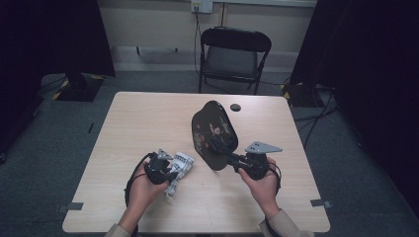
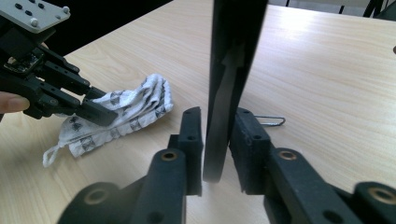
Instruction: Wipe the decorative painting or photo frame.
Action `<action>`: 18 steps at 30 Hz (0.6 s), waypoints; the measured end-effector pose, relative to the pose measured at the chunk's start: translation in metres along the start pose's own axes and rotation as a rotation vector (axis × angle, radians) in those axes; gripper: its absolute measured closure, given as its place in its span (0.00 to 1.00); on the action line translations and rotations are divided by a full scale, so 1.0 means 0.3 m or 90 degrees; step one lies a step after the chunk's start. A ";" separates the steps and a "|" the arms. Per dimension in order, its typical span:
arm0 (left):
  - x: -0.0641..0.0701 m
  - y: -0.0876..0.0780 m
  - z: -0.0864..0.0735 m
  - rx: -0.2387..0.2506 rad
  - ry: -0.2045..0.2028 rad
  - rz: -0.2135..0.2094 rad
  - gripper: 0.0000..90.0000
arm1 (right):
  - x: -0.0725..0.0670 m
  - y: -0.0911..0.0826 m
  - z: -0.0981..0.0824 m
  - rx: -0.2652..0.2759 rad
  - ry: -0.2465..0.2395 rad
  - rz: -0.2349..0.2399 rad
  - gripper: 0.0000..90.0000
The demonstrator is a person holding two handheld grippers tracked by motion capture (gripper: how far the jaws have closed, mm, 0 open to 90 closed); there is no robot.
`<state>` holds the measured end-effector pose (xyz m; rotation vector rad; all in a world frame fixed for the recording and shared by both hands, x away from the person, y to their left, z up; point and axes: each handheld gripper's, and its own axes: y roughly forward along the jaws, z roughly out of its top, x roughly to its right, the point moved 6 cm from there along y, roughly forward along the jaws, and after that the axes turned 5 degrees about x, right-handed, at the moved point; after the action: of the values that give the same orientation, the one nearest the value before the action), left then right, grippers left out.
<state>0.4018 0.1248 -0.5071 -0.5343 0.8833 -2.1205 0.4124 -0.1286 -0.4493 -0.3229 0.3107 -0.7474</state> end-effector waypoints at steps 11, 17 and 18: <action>0.004 -0.007 0.021 0.034 -0.016 -0.016 0.59 | 0.007 -0.007 -0.005 -0.005 -0.006 -0.012 0.70; 0.003 -0.014 0.034 0.049 -0.020 -0.024 0.48 | 0.009 -0.008 -0.013 -0.009 -0.008 -0.019 0.66; 0.001 -0.017 0.034 0.048 -0.020 -0.024 0.47 | 0.009 -0.007 -0.015 -0.011 -0.009 -0.019 0.65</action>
<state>0.4053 0.1227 -0.4966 -0.5471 0.7777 -2.1651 0.4112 -0.1326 -0.4530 -0.3491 0.2995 -0.7724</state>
